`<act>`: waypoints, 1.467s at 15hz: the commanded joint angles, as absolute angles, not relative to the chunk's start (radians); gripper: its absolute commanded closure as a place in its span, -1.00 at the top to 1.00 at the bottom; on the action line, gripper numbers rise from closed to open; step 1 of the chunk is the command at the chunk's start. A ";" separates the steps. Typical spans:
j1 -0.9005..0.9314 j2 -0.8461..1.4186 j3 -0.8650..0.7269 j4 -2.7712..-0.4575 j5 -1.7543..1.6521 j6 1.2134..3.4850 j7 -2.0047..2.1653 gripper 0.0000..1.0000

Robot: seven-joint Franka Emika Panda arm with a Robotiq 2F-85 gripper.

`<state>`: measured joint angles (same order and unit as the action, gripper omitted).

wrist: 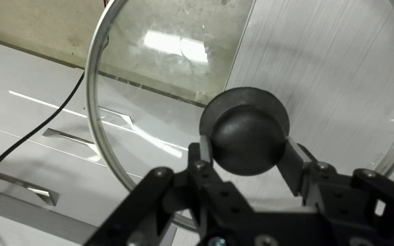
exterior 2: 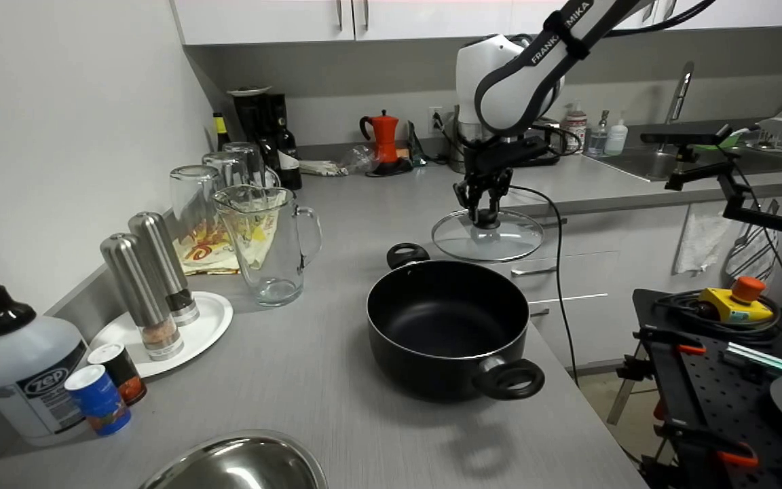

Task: Remove the lid from the pot

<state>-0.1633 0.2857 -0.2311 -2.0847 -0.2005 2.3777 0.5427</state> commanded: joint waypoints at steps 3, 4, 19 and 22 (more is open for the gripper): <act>-0.111 0.415 -0.246 -1.942 -0.180 2.376 0.623 -0.50; -0.104 0.433 -0.247 -1.928 -0.179 2.384 0.632 -0.50; -0.027 0.566 -0.242 -1.863 -0.119 2.533 0.724 -0.50; -0.023 0.558 -0.246 -1.871 -0.121 2.535 0.726 0.52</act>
<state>-0.0409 0.5569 -0.2311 -1.8843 -0.1408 2.5198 0.7252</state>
